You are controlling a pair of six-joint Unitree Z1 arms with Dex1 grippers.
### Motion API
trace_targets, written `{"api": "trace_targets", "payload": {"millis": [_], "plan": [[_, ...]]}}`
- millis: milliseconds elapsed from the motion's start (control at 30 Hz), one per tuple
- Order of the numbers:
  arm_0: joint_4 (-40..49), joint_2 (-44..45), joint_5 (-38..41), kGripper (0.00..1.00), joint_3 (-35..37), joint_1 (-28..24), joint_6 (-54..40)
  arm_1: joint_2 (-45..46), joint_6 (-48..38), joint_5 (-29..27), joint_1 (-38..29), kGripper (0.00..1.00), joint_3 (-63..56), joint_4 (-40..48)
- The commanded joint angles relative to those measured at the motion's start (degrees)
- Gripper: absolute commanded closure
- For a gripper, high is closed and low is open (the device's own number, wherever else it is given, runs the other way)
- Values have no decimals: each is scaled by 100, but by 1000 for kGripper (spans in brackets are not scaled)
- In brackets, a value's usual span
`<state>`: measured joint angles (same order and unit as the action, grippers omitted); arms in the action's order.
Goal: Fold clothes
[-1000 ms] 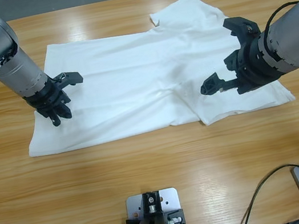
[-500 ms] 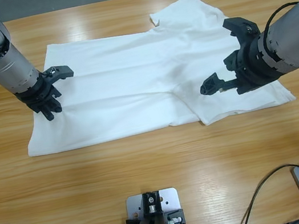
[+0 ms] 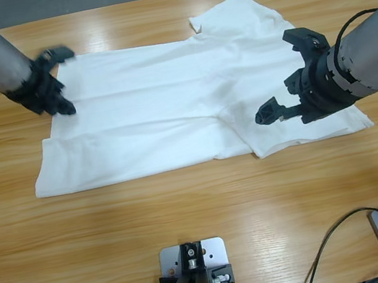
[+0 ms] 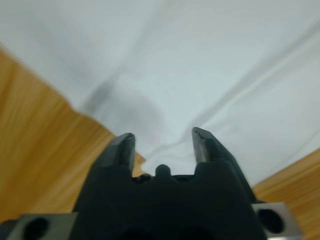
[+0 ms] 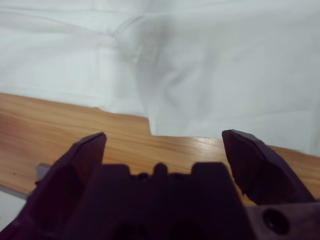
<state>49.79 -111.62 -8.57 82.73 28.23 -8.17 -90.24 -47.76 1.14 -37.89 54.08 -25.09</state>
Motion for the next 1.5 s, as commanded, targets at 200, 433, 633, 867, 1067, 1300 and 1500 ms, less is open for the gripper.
{"api": "trace_targets", "payload": {"millis": [200,433,633,867,1067,1300,1500], "plan": [[-297,1775,1495,46,-2924,-93,6340,1696,-3120,-1314,9,18,-1506,-759],[-1829,1921,2133,46,-3970,-506,6415,3301,-4909,-1284,38,56,-3387,821],[-2691,2023,2333,46,-4835,-1090,6414,3445,-5386,-1151,1136,69,-3821,1366],[-1177,2239,1811,41,-3219,-1104,4601,2731,-2498,-797,1328,99,-2012,134],[-372,1358,620,38,-1727,-675,3570,-76,65,-912,1337,96,586,-1106],[-1232,511,757,41,-2156,-202,3686,-1385,999,-572,1337,101,558,-678],[-1975,246,859,41,-2219,-165,3610,-1589,1080,-382,1337,110,92,195]]}}
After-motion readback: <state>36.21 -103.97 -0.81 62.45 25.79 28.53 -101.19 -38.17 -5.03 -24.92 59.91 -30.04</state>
